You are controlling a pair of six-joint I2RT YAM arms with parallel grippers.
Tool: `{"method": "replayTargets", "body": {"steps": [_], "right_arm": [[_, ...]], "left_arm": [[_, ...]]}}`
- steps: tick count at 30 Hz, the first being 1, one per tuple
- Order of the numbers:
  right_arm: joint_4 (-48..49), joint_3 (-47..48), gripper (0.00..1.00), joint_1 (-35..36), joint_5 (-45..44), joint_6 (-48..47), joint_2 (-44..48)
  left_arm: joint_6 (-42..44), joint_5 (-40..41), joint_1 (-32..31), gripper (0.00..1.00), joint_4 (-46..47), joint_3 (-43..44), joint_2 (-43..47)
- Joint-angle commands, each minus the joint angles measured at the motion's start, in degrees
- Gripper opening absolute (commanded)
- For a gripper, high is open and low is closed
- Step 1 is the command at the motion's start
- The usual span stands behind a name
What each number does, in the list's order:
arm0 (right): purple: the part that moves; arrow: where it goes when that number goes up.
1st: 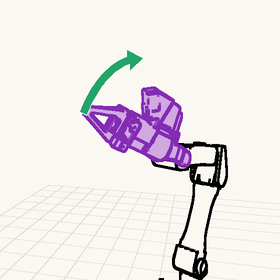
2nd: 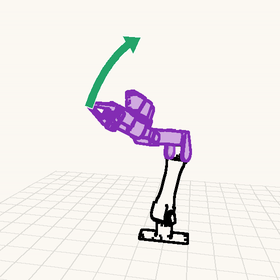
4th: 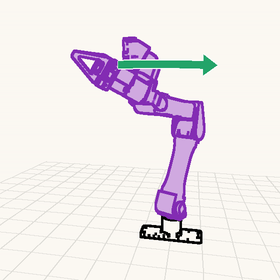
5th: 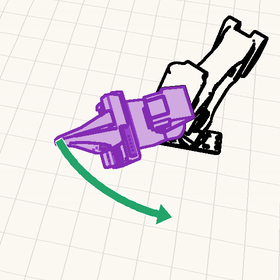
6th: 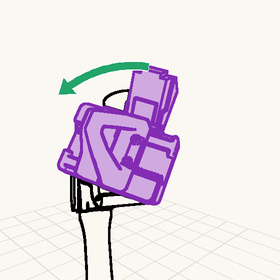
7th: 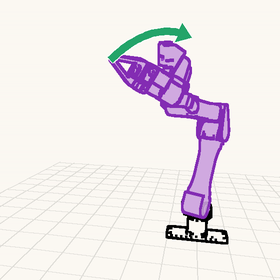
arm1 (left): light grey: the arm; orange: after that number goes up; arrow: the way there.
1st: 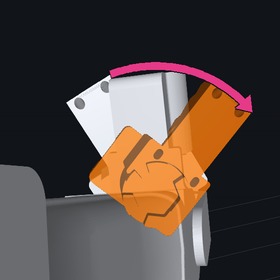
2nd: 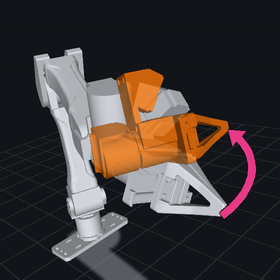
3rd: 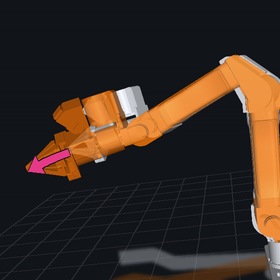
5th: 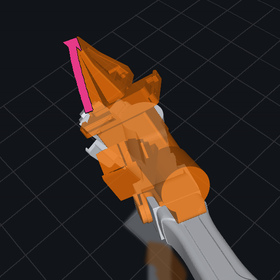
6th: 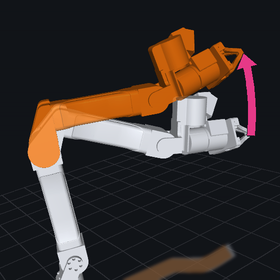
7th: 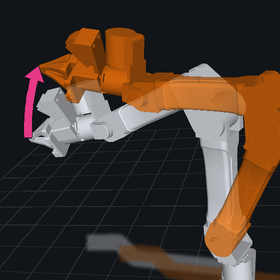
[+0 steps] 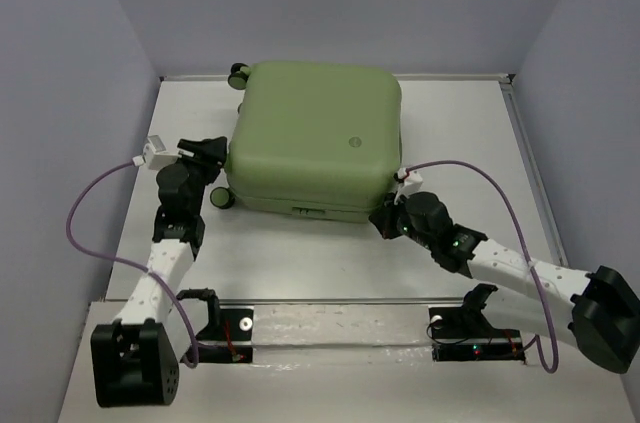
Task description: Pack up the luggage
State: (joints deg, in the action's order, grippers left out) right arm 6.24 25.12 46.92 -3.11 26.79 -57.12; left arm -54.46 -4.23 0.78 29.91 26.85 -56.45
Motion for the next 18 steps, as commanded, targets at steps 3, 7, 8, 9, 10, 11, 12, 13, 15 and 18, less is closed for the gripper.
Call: {"method": "replayTargets", "body": {"steps": [3, 7, 8, 9, 10, 11, 12, 13, 15, 18], "right_arm": [[22.23, 2.20, 0.07, 10.68, 0.42, 3.45, -10.53], [20.31, 12.47, 0.07, 22.32, -9.35, -1.01, -21.43], [19.08, 15.02, 0.07, 23.73, -10.50, -2.08, -23.54], [17.07, 18.09, 0.07, 24.62, -13.03, -2.96, -26.34], [16.62, 18.55, 0.07, 24.63, -14.01, -3.05, -26.81], [16.52, 18.12, 0.07, 24.63, -14.37, -3.06, -26.55], [16.70, 17.25, 0.07, 23.23, -14.98, -3.06, -25.59], [16.87, 14.89, 0.07, 21.74, -14.12, -2.79, -22.10], [16.96, 12.07, 0.07, 15.01, -9.12, -1.48, -17.61], [14.18, 8.54, 0.07, 5.51, -3.14, -2.61, -8.81]], "left_arm": [[4.71, -4.05, -13.85, 0.06, -11.62, -5.13, 15.21], [2.08, -2.01, -21.07, 0.06, -13.65, -7.07, 20.32], [1.90, -1.84, -21.60, 0.06, -14.17, -7.08, 21.02], [1.64, -1.92, -21.87, 0.06, -15.31, -6.73, 22.68], [1.63, -1.66, -21.87, 0.06, -15.93, -6.46, 23.65], [1.90, -1.66, -21.96, 0.06, -16.37, -6.03, 24.53], [2.25, -1.66, -22.04, 0.06, -17.77, -5.59, 26.11], [3.29, -1.05, -22.05, 0.06, -18.91, -4.36, 26.56], [4.35, -1.13, -22.05, 0.06, -20.94, -3.56, 27.26], [4.36, -2.35, -22.05, 0.06, -20.51, -4.78, 27.18]]}}
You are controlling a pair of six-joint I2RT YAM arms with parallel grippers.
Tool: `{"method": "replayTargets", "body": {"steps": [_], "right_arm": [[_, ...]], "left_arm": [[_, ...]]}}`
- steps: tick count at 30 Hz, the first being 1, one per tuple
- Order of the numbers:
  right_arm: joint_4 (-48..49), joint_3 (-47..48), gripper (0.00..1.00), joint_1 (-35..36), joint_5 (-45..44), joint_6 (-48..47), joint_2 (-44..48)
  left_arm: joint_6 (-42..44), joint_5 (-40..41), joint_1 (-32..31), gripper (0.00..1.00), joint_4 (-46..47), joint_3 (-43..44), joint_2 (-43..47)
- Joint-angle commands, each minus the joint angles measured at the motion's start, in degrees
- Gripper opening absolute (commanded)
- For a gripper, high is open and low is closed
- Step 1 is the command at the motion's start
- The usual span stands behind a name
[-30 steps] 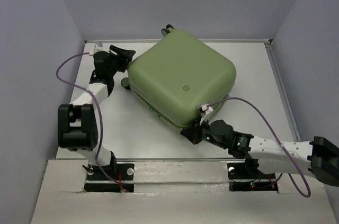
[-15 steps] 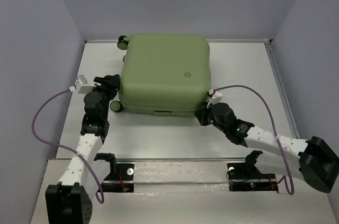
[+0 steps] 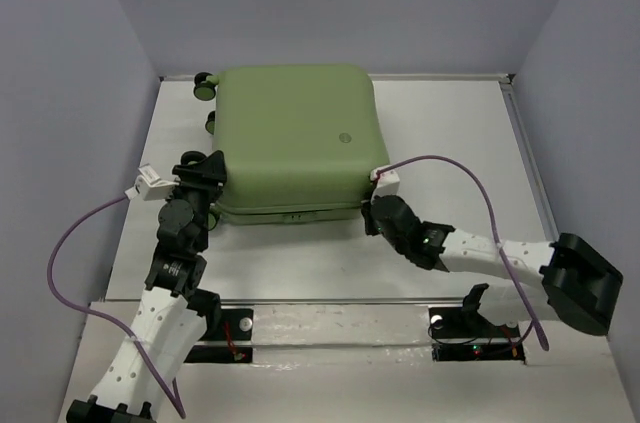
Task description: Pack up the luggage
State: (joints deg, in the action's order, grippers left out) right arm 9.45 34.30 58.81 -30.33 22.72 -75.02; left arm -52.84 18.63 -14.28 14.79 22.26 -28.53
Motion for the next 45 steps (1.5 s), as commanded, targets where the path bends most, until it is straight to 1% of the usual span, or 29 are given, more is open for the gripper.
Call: {"method": "replayTargets", "body": {"steps": [1, 2, 3, 5, 8, 10, 11, 13, 14, 16, 17, 18, 20, 21, 24, 26, 27, 29, 31, 32, 33, 34, 35, 36, 38, 39, 41, 43, 45], "right_arm": [[9.37, -0.73, 0.07, -8.51, 25.22, 0.75, 10.93], [7.62, -0.47, 0.07, -10.71, 26.53, -0.04, 12.69], [4.29, 0.23, 0.07, -14.56, 29.33, -2.22, 15.84], [0.67, 1.29, 0.07, -17.92, 32.94, -4.60, 17.97], [-5.05, 1.65, 0.07, -21.10, 39.44, -6.89, 19.56], [-8.12, -0.28, 0.07, -22.15, 41.39, -7.34, 19.65], [-9.18, -1.07, 0.07, -22.16, 41.40, -7.08, 19.91], [-12.69, -3.44, 0.07, -23.11, 41.14, -6.73, 21.40], [-15.58, -3.80, 0.07, -23.82, 39.48, -6.20, 23.76], [-16.13, -4.16, 0.07, -24.35, 38.32, -4.97, 26.58], [-20.14, -3.03, 0.07, -24.88, 34.76, -2.53, 26.68], [-21.57, -1.97, 0.07, -24.88, 31.85, -0.94, 26.86], [-21.49, -2.57, 0.07, -24.88, 30.59, 0.91, 28.61], [-21.58, -2.75, 0.07, -24.88, 28.33, 2.58, 30.53], [-22.80, -2.66, 0.07, -25.41, 24.79, 2.33, 33.45], [-23.34, -2.23, 0.07, -25.41, 24.96, 1.45, 33.45], [-24.30, -1.79, 0.07, -25.41, 23.57, 1.54, 32.84], [-24.39, -1.78, 0.07, -25.41, 23.12, 1.01, 33.10], [-22.47, -1.52, 0.07, -25.41, 32.57, 0.40, 32.75], [-21.16, -1.61, 0.07, -25.41, 36.70, 1.87, 32.05], [-16.53, -1.96, 0.07, -24.62, 44.66, 2.85, 31.09], [-13.87, -3.00, 0.07, -23.05, 47.00, 4.07, 28.73], [-11.32, -3.10, 0.07, -20.69, 47.37, 5.30, 27.31], [-7.04, -2.84, 0.07, -14.05, 44.59, 6.45, 25.65], [-4.19, -0.14, 0.07, -7.68, 40.19, 6.63, 21.96], [-2.87, 0.84, 0.07, -6.00, 37.39, 6.37, 19.15], [-1.29, 0.94, 0.07, -5.98, 33.60, 6.28, 18.42], [-1.02, 1.11, 0.07, -7.11, 28.42, 3.74, 18.51], [-2.33, 1.90, 0.07, -8.52, 26.38, 1.90, 19.21]], "left_arm": [[2.74, -25.57, -6.99, 0.06, -5.12, -0.64, -1.08], [2.74, -25.84, -6.90, 0.06, -5.12, -1.25, -1.35], [2.57, -26.19, -6.99, 0.06, -4.07, -1.95, -1.70], [2.48, -25.67, -7.07, 0.06, -3.63, -3.53, -1.88], [4.23, -22.34, -6.99, 0.06, -3.80, -3.80, -2.14], [5.98, -19.53, -6.99, 0.06, -3.45, -3.89, -3.10], [6.43, -19.51, -6.90, 0.06, -3.10, -3.81, -4.06], [7.40, -19.25, -6.81, 0.06, -1.43, -3.80, -6.61], [8.18, -17.07, -6.64, 0.06, -0.82, -3.37, -7.84], [10.55, -16.01, -5.06, 0.06, -0.90, -1.62, -8.64], [11.09, -15.56, -3.75, 0.06, -2.55, -0.65, -8.73], [11.09, -17.73, -2.08, 0.06, -2.31, -0.03, -8.47], [9.43, -21.78, 2.91, 0.06, 0.58, -0.98, -7.77], [7.59, -22.93, 3.99, 0.06, 2.68, -1.17, -8.20], [7.84, -24.95, 5.23, 0.06, 3.14, -0.29, -11.97], [7.67, -27.41, 5.23, 0.06, 4.54, -1.07, -13.47], [7.49, -27.42, 5.23, 0.06, 4.98, -1.34, -14.26], [7.75, -26.72, 5.23, 0.06, 4.99, -1.87, -14.62], [7.49, -27.07, 4.45, 0.06, 5.51, -2.66, -14.27], [7.23, -26.55, 3.66, 0.06, 5.60, -3.01, -14.18], [6.88, -26.11, 2.60, 0.06, 6.30, -3.45, -13.92], [5.92, -24.89, -0.19, 0.06, 7.09, -4.06, -13.92], [5.47, -23.66, -2.05, 0.06, 7.71, -4.50, -13.92], [5.12, -21.99, -4.15, 0.06, 8.41, -5.03, -14.44], [4.33, -20.05, -8.54, 0.06, 8.68, -4.86, -15.67], [3.11, -20.82, -9.35, 0.06, 10.25, -5.12, -16.81], [2.39, -21.36, -9.97, 0.06, 10.61, -5.21, -17.34], [1.95, -21.18, -10.76, 0.06, 10.96, -5.65, -16.38], [2.47, -20.75, -11.03, 0.06, 9.83, -5.56, -14.98]]}}
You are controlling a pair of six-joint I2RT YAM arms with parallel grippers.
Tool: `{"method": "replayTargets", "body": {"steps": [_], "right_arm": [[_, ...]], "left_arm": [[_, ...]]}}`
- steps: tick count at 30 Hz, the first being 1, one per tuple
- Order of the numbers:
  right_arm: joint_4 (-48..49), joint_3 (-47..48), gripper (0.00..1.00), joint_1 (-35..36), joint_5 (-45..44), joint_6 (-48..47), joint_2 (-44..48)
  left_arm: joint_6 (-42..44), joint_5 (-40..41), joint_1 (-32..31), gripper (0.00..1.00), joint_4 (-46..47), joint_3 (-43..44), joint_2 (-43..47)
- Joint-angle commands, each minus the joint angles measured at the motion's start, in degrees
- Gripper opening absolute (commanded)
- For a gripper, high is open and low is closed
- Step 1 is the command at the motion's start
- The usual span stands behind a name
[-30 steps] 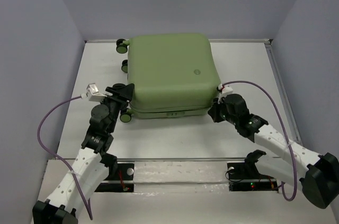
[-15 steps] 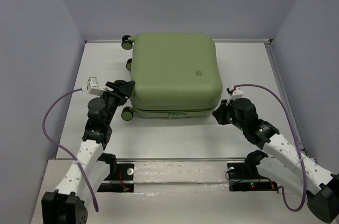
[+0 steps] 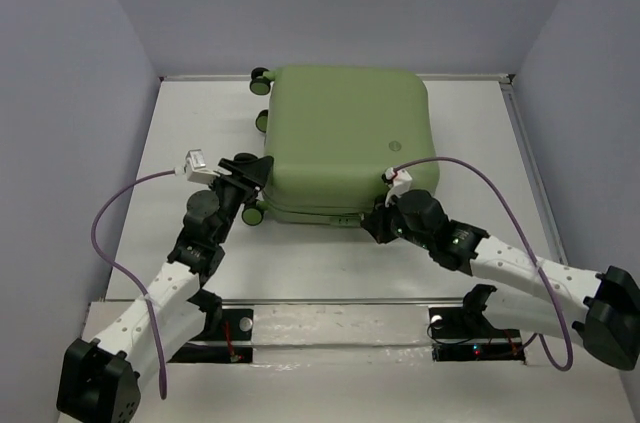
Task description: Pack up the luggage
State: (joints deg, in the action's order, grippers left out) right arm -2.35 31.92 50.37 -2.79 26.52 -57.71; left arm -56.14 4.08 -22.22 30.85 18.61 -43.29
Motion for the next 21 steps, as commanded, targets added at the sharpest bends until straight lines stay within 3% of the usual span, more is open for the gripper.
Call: {"method": "replayTargets", "body": {"steps": [1, 4, 7, 13, 18, 21], "right_arm": [[8.77, 4.38, 0.07, -2.88, -0.91, -2.26, 2.77], [8.68, 4.55, 0.07, -10.09, 9.35, -2.53, 3.67], [13.23, 6.57, 0.07, -9.07, 16.98, -1.31, -2.72], [22.57, 15.25, 0.07, 10.87, 14.66, -1.20, -21.10], [23.43, 21.51, 0.07, 18.79, 12.54, -4.28, -27.53], [25.28, 21.95, 0.07, 19.50, 12.46, -4.37, -30.51]], "left_arm": [[6.04, -5.23, -3.09, 0.06, -7.02, -1.48, 0.39], [5.17, -5.74, -3.27, 0.06, -6.95, -2.08, 1.98], [3.76, -6.72, -6.50, 0.06, -4.31, -2.70, 0.14], [4.46, -5.22, -10.39, 0.06, -4.56, 0.28, -0.40], [8.41, -6.97, -10.48, 0.06, -12.21, 5.11, 0.40], [7.02, -7.07, -10.48, 0.06, -10.82, 3.37, -0.04]]}}
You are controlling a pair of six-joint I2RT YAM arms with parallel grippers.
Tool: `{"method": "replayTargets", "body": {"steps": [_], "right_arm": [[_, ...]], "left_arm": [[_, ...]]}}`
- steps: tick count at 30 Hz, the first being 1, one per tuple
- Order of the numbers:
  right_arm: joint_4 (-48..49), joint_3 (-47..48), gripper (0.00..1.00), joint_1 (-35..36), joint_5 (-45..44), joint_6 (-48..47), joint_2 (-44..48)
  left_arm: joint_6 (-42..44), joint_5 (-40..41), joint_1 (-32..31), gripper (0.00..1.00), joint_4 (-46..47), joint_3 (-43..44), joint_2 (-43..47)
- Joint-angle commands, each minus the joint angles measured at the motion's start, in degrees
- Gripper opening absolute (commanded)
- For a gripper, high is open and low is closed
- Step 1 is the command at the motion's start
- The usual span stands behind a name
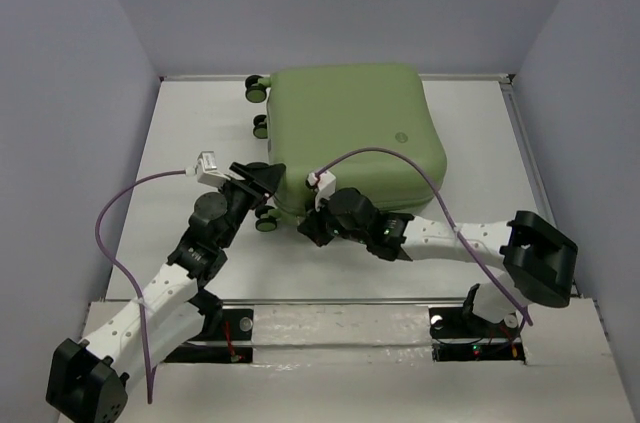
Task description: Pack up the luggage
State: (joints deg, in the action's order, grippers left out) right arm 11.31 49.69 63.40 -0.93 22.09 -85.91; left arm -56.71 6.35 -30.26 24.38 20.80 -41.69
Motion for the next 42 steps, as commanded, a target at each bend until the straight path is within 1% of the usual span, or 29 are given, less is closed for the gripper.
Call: {"method": "replayTargets", "body": {"steps": [1, 2, 3, 4, 5, 6, 7, 8, 9, 10, 11, 12, 14, 15, 18, 19, 21, 24, 26, 27, 28, 29, 30, 31, 32, 34, 35, 39, 42], "right_arm": [[11.72, 3.84, 0.07, 6.48, 10.25, 0.24, -2.68], [11.63, 3.22, 0.07, 6.48, 9.38, 0.59, -2.42], [11.28, 0.78, 0.11, 6.48, 5.80, 0.85, -1.64], [10.93, -0.81, 0.21, 6.48, 3.76, 1.03, 1.68], [9.88, -2.30, 0.36, 6.48, 1.57, 1.12, 3.80], [5.69, -3.45, 0.66, 6.48, -1.33, 1.20, 6.08], [2.78, -4.94, 0.75, 6.48, -5.62, 1.29, 10.72], [-0.47, -5.48, 0.82, 5.95, -8.27, 1.64, 13.02], [-6.50, -6.18, 0.91, 5.43, -13.52, 2.95, 15.48], [-9.17, -6.88, 0.95, 4.90, -15.75, 3.92, 17.86], [-11.72, -8.72, 0.97, 3.94, -17.86, 5.15, 22.84], [-16.71, -9.78, 1.00, 1.67, -20.05, 8.12, 25.41], [-20.43, -12.67, 1.00, -0.89, -21.65, 11.12, 30.51], [-23.06, -13.56, 1.00, -3.26, -23.49, 13.66, 35.41], [-26.42, -15.94, 1.00, -8.01, -25.17, 16.67, 43.16], [-26.43, -16.29, 1.00, -11.42, -24.30, 16.67, 44.41], [-26.43, -15.95, 1.00, -14.60, -23.86, 15.89, 45.39], [-25.47, -14.28, 1.00, -19.88, -23.42, 12.12, 43.73], [-21.43, -13.13, 1.00, -23.04, -20.53, 9.83, 41.36], [-19.94, -12.78, 1.00, -27.32, -18.25, 7.38, 40.39], [-15.83, -12.52, 0.99, -31.89, -12.23, 6.31, 38.29], [-14.05, -12.34, 0.98, -31.93, -9.73, 5.95, 36.97], [-12.38, -12.25, 0.98, -34.19, -7.36, 4.91, 35.65], [-6.80, -12.25, 0.96, -38.13, 0.32, 3.76, 32.33], [-4.74, -11.73, 0.95, -39.82, 4.75, 3.14, 32.30], [-1.31, -10.41, 0.94, -41.42, 10.30, 1.30, 26.51], [-0.33, -9.01, 0.93, -41.42, 12.07, 0.16, 23.45], [0.64, -4.71, 0.92, -41.95, 17.79, -4.32, 17.99], [0.64, -0.93, 0.92, -43.44, 21.48, -6.17, 15.87]], "left_arm": [[7.14, -9.25, -2.43, 0.06, -3.91, 0.74, -1.72], [6.79, -9.16, -2.35, 0.06, -3.47, 0.13, -1.90], [6.61, -8.64, -2.43, 0.06, -3.38, 0.03, -1.73], [6.70, -7.16, -2.43, 0.06, -3.55, -0.14, -1.46], [6.96, -6.97, -2.43, 0.06, -3.81, -0.23, -1.11], [7.31, -4.79, -2.43, 0.06, -4.25, -0.32, -0.41], [8.01, -3.90, -2.43, 0.06, -4.78, -0.32, -0.23], [8.28, -2.50, -2.43, 0.06, -5.13, -0.14, -0.14], [8.63, -2.22, -2.43, 0.06, -5.22, -0.14, -0.23], [8.89, -2.04, -2.43, 0.06, -5.22, -0.06, -0.41], [9.33, -1.87, -2.43, 0.06, -5.22, -0.05, -0.58], [9.51, -1.95, -2.35, 0.06, -4.87, -0.05, -1.19], [10.04, -2.65, -2.43, 0.06, -4.61, -0.05, -1.90], [10.39, -3.09, -2.43, 0.06, -4.08, -0.23, -2.42], [11.70, -4.76, -2.52, 0.06, -3.29, -0.84, -3.22], [11.97, -5.46, -2.52, 0.06, -3.29, -1.11, -3.31], [12.85, -6.08, -2.96, 0.06, -3.37, -1.63, -3.22], [14.43, -6.09, -4.10, 0.06, -3.55, -2.69, -1.47], [15.83, -6.09, -6.12, 0.06, -3.73, -3.04, -0.59], [16.27, -6.09, -7.08, 0.06, -3.73, -3.30, 0.03], [17.06, -6.00, -9.27, 0.06, -3.81, -3.48, 0.21], [17.42, -5.65, -10.51, 0.06, -3.82, -3.48, 0.29], [17.68, -5.21, -11.91, 0.06, -3.73, -3.57, -0.05], [18.12, -4.25, -14.62, 0.06, -3.73, -3.57, -0.23], [18.12, -3.98, -16.04, 0.06, -3.73, -3.48, -0.75], [18.04, -3.28, -18.59, 0.06, -3.20, -3.39, -2.34], [17.86, -3.10, -20.87, 0.06, -2.76, -3.31, -2.95], [17.68, -3.80, -24.75, 0.06, 0.83, -2.17, -6.90], [18.21, -5.20, -25.81, 0.06, 3.12, -0.50, -9.88]]}}
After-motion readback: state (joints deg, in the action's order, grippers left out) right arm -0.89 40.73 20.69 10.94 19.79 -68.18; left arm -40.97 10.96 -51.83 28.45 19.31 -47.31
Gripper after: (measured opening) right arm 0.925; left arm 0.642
